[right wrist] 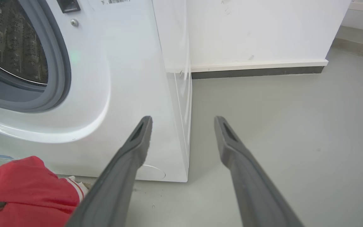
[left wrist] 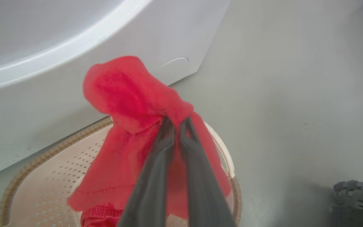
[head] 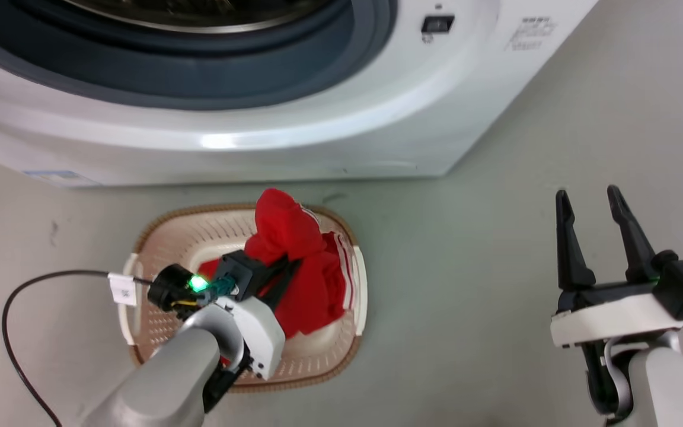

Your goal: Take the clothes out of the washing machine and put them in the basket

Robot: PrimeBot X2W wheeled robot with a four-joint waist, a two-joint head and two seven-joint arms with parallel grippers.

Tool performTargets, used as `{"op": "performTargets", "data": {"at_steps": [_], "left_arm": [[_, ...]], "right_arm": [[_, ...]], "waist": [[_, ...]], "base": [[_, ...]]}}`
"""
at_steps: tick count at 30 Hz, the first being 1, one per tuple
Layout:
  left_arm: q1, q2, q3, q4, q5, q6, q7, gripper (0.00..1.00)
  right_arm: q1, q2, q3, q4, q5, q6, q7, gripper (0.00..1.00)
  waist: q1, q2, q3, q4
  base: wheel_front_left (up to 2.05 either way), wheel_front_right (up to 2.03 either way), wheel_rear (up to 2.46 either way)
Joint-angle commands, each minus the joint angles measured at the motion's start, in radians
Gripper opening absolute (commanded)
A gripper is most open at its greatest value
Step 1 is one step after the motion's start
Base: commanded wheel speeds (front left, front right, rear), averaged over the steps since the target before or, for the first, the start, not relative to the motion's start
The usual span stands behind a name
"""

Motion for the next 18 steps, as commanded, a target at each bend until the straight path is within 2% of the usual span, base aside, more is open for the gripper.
{"op": "performTargets", "data": {"at_steps": [1,11,18], "left_arm": [[-0.041,-0.013,-0.007,0.057,0.010,-0.009,-0.010,0.00],[-0.205,-0.077,-0.095,0.357,0.060,-0.038,-0.036,0.00],[-0.299,-0.102,-0.112,0.503,0.020,-0.041,-0.047,0.00]], "right_arm": [[-0.029,0.000,0.008,-0.014,-0.002,-0.001,-0.002,1.00],[-0.060,0.000,0.027,-0.037,0.020,-0.001,-0.002,1.00],[-0.084,0.000,0.072,-0.055,0.044,-0.001,-0.002,1.00]], "waist": [[-0.0001,0.0000,0.100,-0.046],[-0.0001,0.0000,0.261,-0.101],[-0.0001,0.0000,0.358,-0.147]], "base": [[0.00,0.00,0.00],[0.00,0.00,0.00],[0.00,0.00,0.00]]}}
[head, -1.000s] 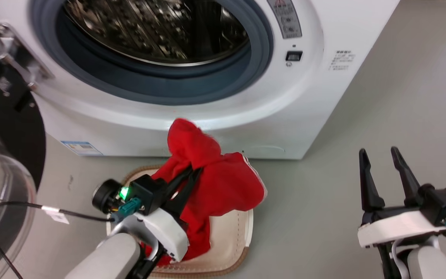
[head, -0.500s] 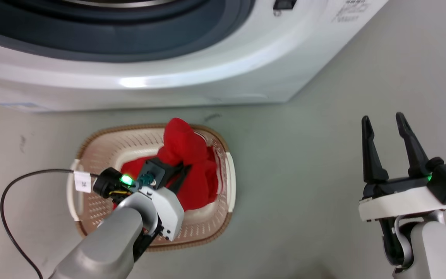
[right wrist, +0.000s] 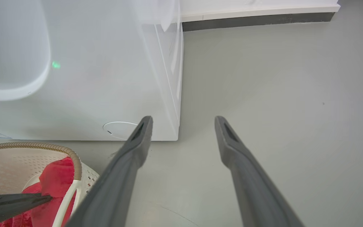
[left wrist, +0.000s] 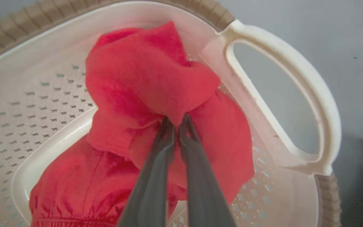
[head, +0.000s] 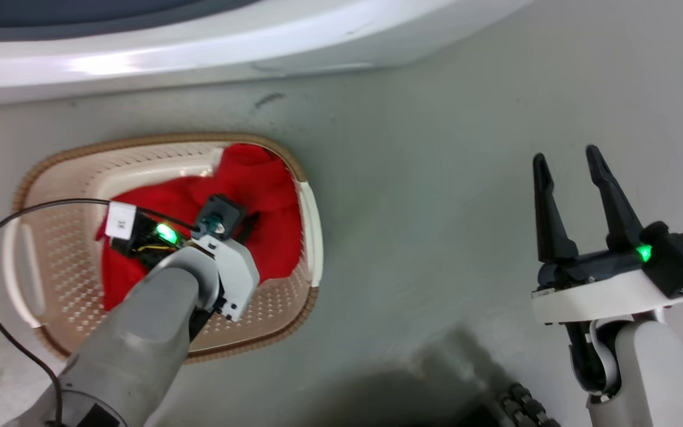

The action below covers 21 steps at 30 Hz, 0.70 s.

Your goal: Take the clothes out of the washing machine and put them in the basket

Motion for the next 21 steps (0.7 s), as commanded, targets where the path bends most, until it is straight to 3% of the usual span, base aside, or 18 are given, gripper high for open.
{"op": "performTargets", "data": {"at_steps": [1,11,12,13,21], "left_arm": [[-0.017,0.002,-0.003,0.013,-0.007,-0.001,-0.006,0.00],[-0.075,-0.003,-0.018,0.121,-0.060,-0.001,-0.011,0.03],[-0.079,-0.004,-0.019,0.126,-0.062,-0.001,-0.012,0.65],[-0.081,-0.006,-0.020,0.131,-0.067,-0.001,-0.013,1.00],[-0.054,-0.027,-0.060,0.138,-0.069,-0.001,-0.016,1.00]], "right_arm": [[-0.018,0.001,0.005,-0.006,0.000,-0.001,-0.002,1.00],[-0.043,0.001,0.014,-0.038,0.021,-0.001,-0.002,1.00],[-0.042,0.001,0.013,-0.038,0.021,-0.001,-0.002,1.00],[-0.040,0.001,0.012,-0.037,0.021,-0.001,-0.002,1.00],[-0.046,0.000,0.012,-0.009,0.006,-0.001,-0.002,1.00]], "waist": [[-0.0003,0.0000,0.045,-0.037],[-0.0003,0.0000,0.108,-0.076],[-0.0003,0.0000,0.108,-0.076],[-0.0003,0.0000,0.107,-0.076],[-0.0003,0.0000,0.032,-0.052]], "base": [[0.00,0.00,0.00],[0.00,0.00,0.00],[0.00,0.00,0.00],[0.00,0.00,0.00],[0.00,0.00,0.00]]}}
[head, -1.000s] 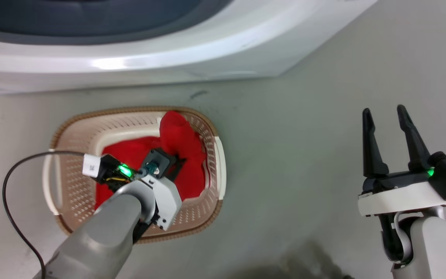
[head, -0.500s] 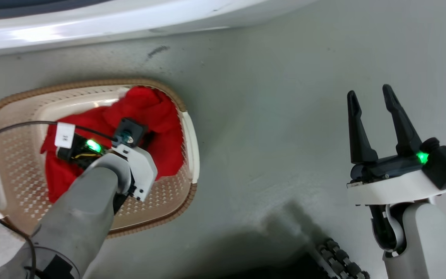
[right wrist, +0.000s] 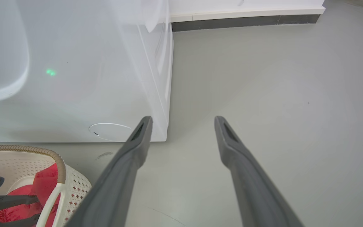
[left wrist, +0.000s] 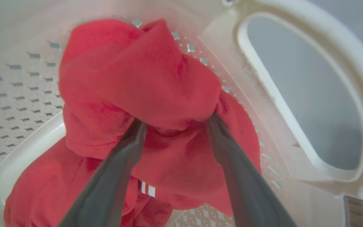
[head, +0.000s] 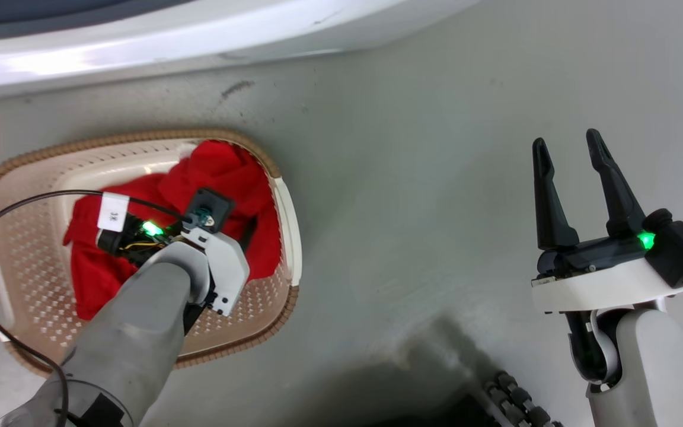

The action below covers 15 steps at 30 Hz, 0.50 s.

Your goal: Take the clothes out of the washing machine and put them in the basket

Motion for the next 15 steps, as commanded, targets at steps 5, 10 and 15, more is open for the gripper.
{"op": "performTargets", "data": {"at_steps": [5,10,15], "left_arm": [[0.024,0.002,-0.016,-0.098,0.031,-0.001,-0.006,1.00],[0.054,0.027,0.059,-0.263,0.069,0.034,-0.005,1.00],[0.155,0.063,0.206,-0.477,0.122,0.093,-0.005,1.00]], "right_arm": [[-0.009,0.000,-0.023,0.020,-0.028,-0.001,-0.002,1.00],[0.017,0.000,-0.053,0.044,-0.063,-0.001,-0.002,1.00],[0.049,-0.001,-0.082,0.062,-0.092,-0.001,-0.002,1.00]], "waist": [[-0.0001,0.0000,-0.119,0.053],[-0.0001,0.0000,-0.245,0.117],[-0.0001,0.0000,-0.368,0.177]], "base": [[0.00,0.00,0.00],[0.00,0.00,0.00],[0.00,0.00,0.00]]}}
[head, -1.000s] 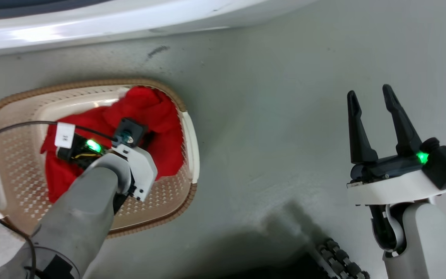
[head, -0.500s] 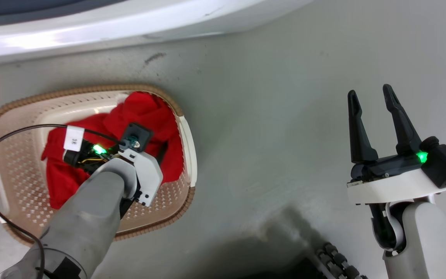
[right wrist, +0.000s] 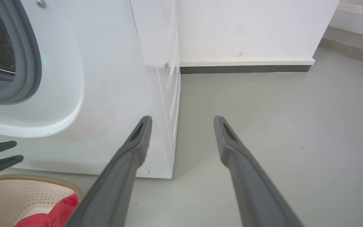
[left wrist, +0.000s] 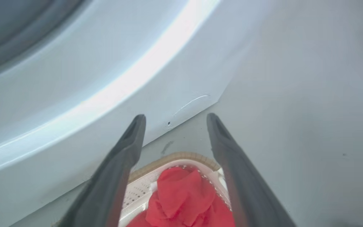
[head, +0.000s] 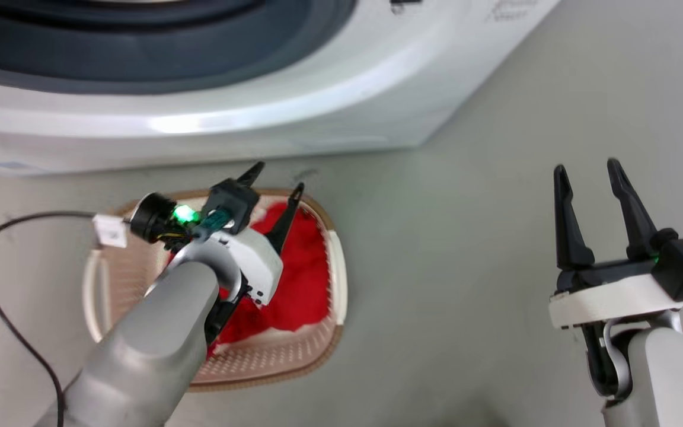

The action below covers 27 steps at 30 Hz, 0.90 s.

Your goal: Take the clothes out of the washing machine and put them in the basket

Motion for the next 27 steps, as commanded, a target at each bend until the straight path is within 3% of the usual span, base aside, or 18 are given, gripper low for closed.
{"op": "performTargets", "data": {"at_steps": [1,6,11,19,27], "left_arm": [[0.037,0.008,0.038,-0.047,0.016,0.014,-0.003,1.00],[0.164,0.026,0.201,-0.207,0.070,0.057,-0.002,1.00],[0.296,0.021,0.350,-0.353,0.116,0.071,-0.002,1.00],[0.529,-0.034,0.558,-0.571,0.204,0.091,-0.002,1.00],[0.732,-0.119,0.684,-0.683,0.301,0.095,-0.002,1.00]], "right_arm": [[0.021,-0.002,-0.010,0.006,-0.010,-0.001,-0.002,1.00],[0.051,-0.002,-0.058,0.008,-0.040,-0.001,-0.002,1.00],[0.092,-0.002,-0.082,0.016,-0.048,-0.001,-0.002,1.00],[0.164,-0.002,-0.090,0.004,-0.009,-0.001,-0.002,1.00],[0.270,-0.001,-0.065,-0.008,-0.025,-0.001,-0.002,1.00]], "waist": [[0.0000,0.0000,-0.116,0.080],[0.0000,0.0000,-0.225,0.127],[0.0000,0.0000,-0.320,0.169],[0.0000,0.0000,-0.427,0.198],[0.0000,0.0000,-0.523,0.191]], "base": [[0.00,0.00,0.00],[0.00,0.00,0.00],[0.00,0.00,0.00],[0.00,0.00,0.00],[0.00,0.00,0.00]]}}
